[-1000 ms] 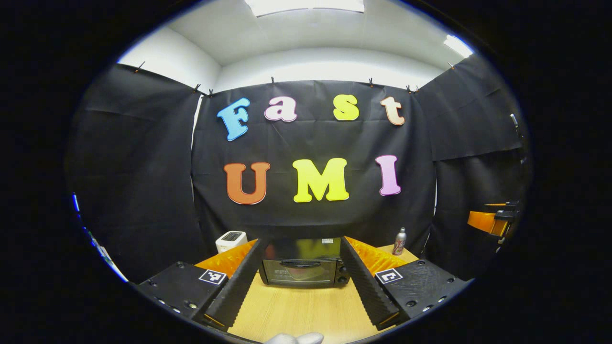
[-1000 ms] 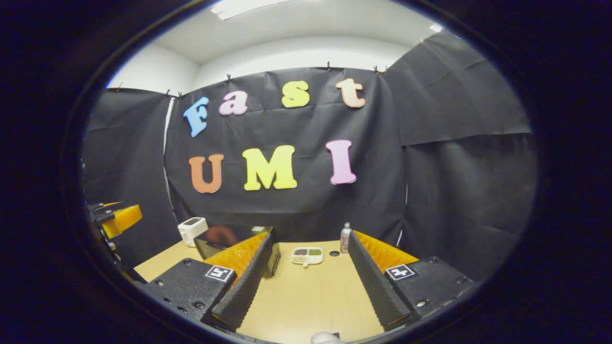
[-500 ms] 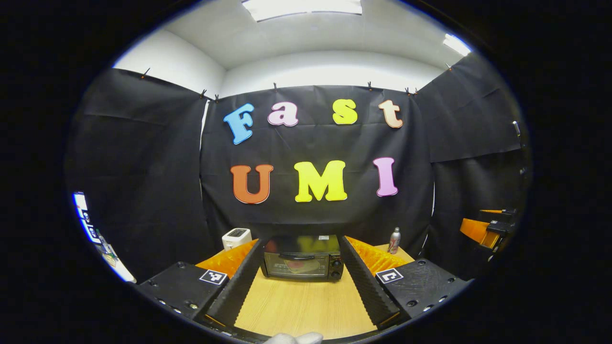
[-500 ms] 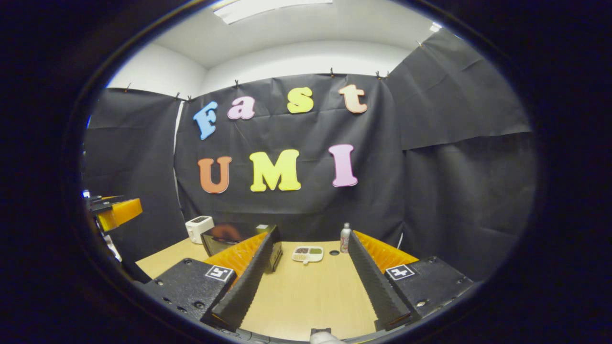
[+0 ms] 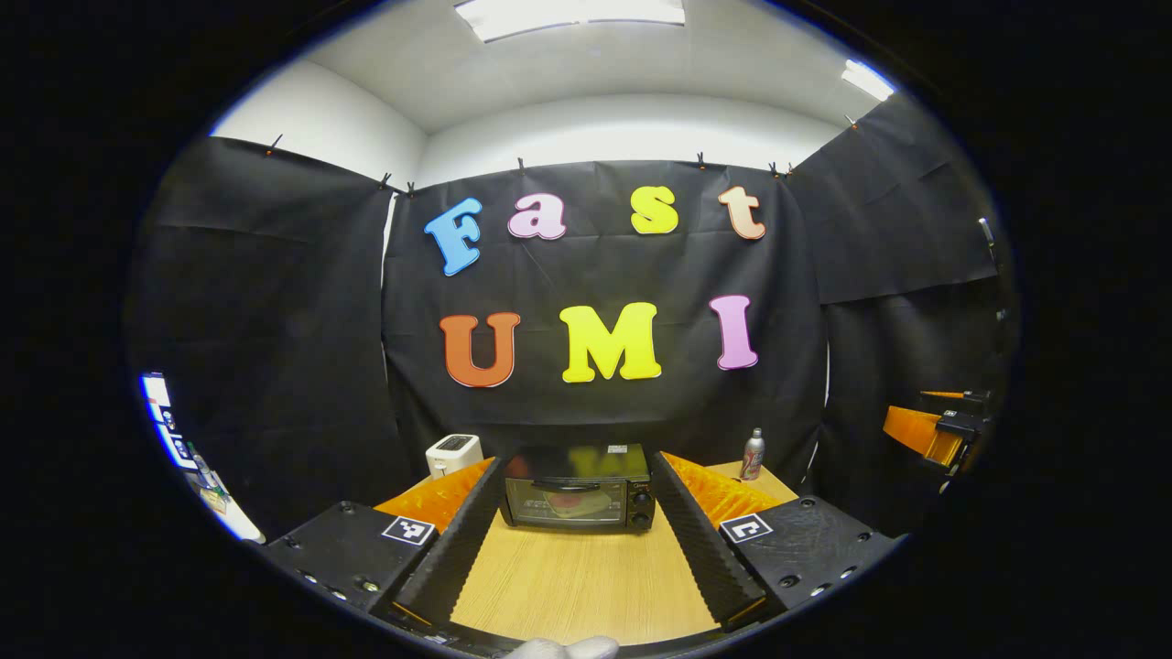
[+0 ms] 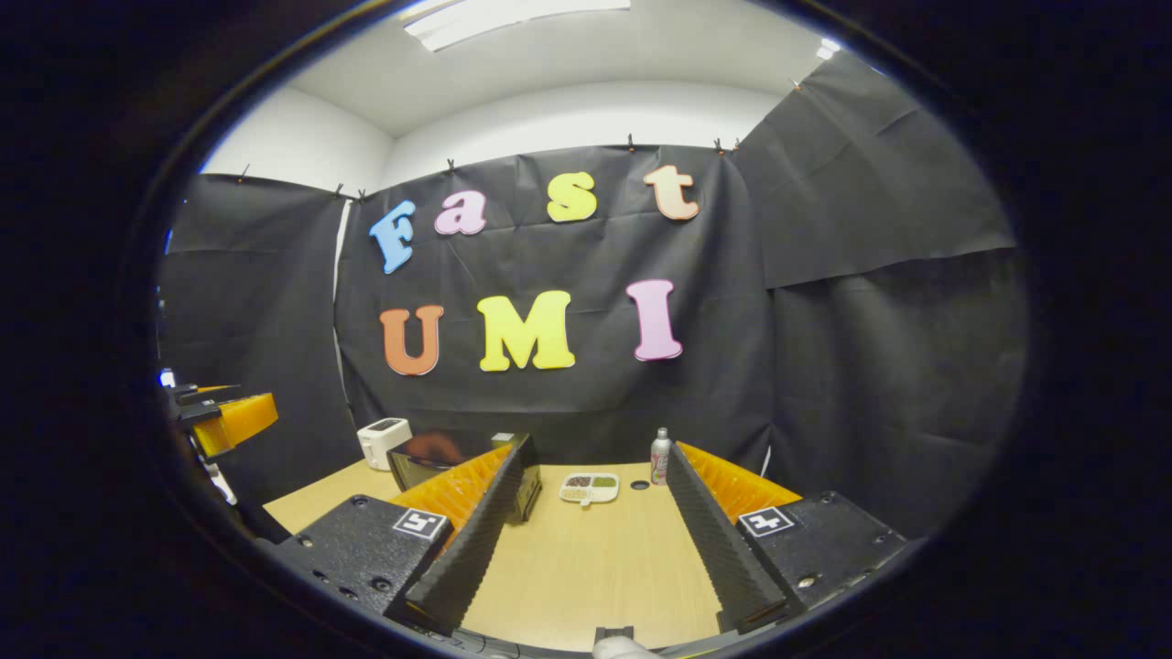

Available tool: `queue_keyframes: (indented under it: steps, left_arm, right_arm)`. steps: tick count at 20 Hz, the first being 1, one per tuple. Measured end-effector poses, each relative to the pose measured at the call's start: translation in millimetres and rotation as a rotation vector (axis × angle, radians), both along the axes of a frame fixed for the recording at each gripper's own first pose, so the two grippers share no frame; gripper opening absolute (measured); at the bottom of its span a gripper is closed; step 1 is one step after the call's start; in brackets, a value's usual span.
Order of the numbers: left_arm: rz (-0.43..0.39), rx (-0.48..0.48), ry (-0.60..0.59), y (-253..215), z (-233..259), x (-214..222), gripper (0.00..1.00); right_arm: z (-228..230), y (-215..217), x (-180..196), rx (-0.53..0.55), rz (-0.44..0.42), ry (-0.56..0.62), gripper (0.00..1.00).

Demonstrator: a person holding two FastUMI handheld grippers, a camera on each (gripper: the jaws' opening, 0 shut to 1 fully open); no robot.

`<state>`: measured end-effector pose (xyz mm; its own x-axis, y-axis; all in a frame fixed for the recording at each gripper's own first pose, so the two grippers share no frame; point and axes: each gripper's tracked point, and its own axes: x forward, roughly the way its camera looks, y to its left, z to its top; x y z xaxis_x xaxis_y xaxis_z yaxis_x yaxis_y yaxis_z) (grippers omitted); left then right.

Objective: Open the electric oven with the left hand, put the food in, and close the electric oven.

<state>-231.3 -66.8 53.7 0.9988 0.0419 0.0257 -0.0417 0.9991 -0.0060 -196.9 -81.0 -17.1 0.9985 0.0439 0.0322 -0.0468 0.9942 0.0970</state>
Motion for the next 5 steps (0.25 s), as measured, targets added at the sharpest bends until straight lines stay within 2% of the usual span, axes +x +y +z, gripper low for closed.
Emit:
queue_keyframes:
  steps: [5]
  left_arm:
    - [0.006,-0.006,-0.003,5.3,0.4,3.4,0.97]
  right_arm:
    - [3.7,3.4,3.9,-0.004,0.000,0.002,0.96]
